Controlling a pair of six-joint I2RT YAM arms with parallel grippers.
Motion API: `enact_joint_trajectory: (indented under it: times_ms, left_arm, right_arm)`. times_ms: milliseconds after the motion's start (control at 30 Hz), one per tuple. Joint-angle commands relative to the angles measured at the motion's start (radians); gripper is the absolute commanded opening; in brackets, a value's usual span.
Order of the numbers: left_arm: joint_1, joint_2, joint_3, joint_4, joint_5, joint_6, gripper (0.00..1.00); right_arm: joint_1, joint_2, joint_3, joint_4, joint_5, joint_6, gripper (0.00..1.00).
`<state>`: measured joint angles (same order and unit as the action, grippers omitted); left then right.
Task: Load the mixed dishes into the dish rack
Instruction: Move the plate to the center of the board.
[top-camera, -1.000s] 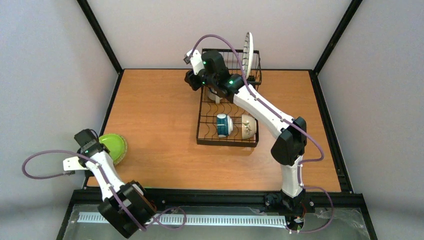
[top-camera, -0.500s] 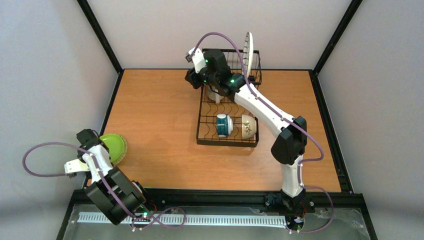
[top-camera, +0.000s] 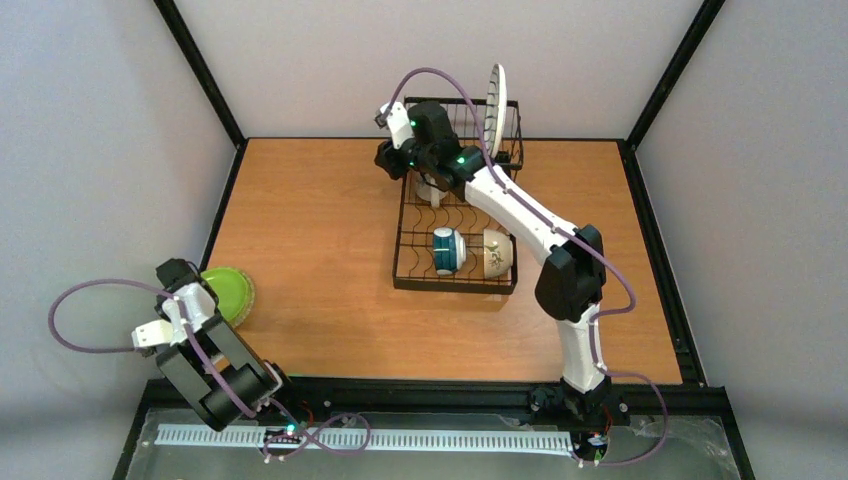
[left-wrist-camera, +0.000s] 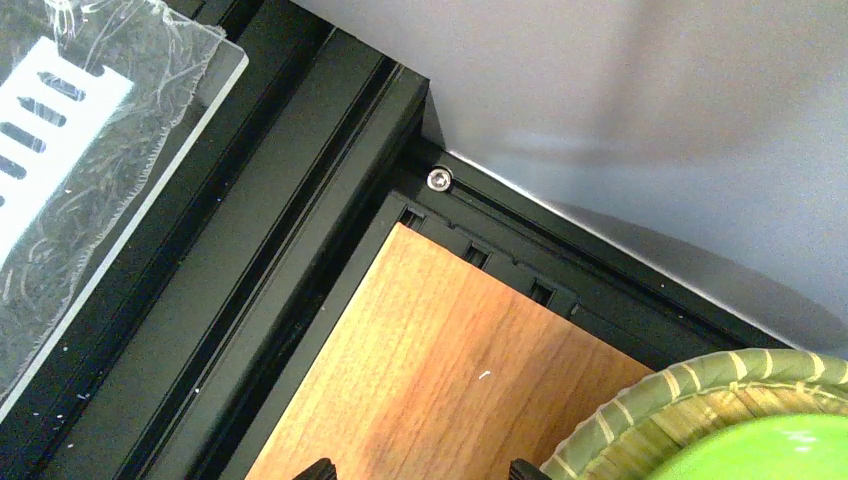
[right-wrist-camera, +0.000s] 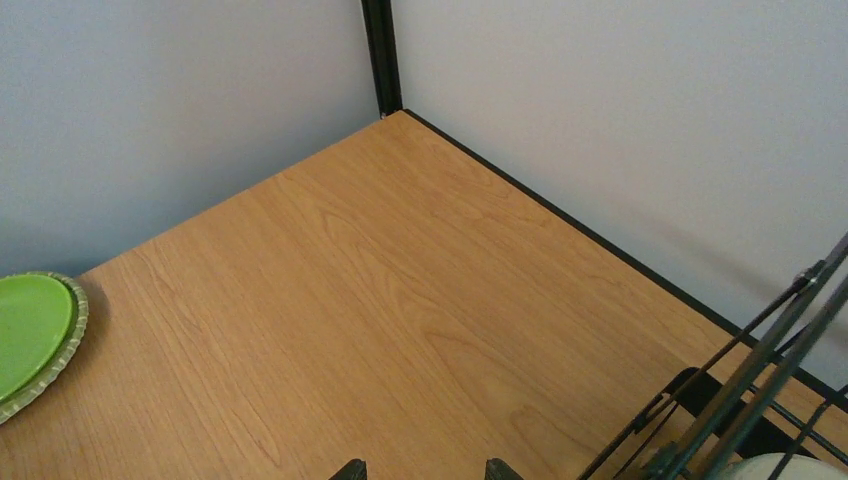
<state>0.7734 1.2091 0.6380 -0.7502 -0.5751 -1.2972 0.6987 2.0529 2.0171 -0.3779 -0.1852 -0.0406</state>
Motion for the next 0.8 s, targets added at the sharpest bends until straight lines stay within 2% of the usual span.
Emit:
enact_joint_trajectory:
  times_ms: [0, 300, 567, 767]
  left_arm:
    - [0.004, 0.028, 0.024, 0.039, -0.034, -0.042, 0.98]
    - [0.004, 0.036, -0.013, 0.192, 0.003, 0.028, 0.98]
    - [0.004, 0.128, 0.01, 0.218, 0.024, 0.089, 0.98]
    - [0.004, 0.119, -0.01, 0.26, 0.037, 0.113, 0.98]
  right_arm:
    - [-0.015, 0.03, 0.028, 0.003, -0.029, 0.01, 0.69]
    - [-0.041, 0.065, 0.045, 0.005, -0.042, 0.014, 0.69]
    - [-0.051, 0.08, 0.055, 0.0, -0.042, 0.015, 0.69]
    - [-0.059, 0.079, 0.05, 0.001, -0.043, 0.015, 0.7]
